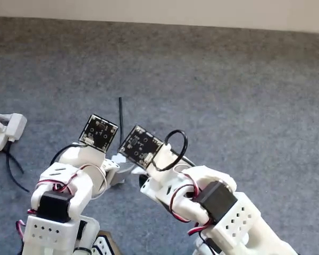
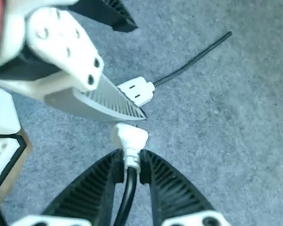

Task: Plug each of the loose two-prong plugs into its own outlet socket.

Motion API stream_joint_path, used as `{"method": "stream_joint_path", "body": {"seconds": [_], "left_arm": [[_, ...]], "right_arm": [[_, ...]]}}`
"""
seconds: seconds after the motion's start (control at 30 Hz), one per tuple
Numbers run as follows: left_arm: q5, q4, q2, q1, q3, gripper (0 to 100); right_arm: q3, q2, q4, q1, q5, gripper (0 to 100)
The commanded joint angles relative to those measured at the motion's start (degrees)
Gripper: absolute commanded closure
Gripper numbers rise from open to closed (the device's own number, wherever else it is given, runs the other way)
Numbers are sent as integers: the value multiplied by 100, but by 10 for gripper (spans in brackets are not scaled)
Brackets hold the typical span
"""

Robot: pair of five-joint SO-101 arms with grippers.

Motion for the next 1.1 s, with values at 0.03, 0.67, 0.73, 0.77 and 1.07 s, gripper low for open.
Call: {"method": "stream_joint_path", "body": {"seconds": [0.03, 0.67, 0.73, 0.77, 1.07], "left_arm": [[26, -18, 119, -277, -338, 628], [-1899, 3138, 6853, -4523, -7029, 628], [-2207, 3156, 7618, -5068, -7714, 628], [-2356, 3165, 7978, -5244, -7996, 628], [-3156, 3130, 9367, -6062, -9042, 628]], "right_arm": [[-75, 127, 22, 356, -26, 993], [-3143, 3846, 1182, -224, 4580, 993], [-3152, 4004, 1174, -224, 4941, 993], [-3169, 4075, 1174, -198, 5116, 993], [-3749, 4954, 804, -189, 5451, 993]]}}
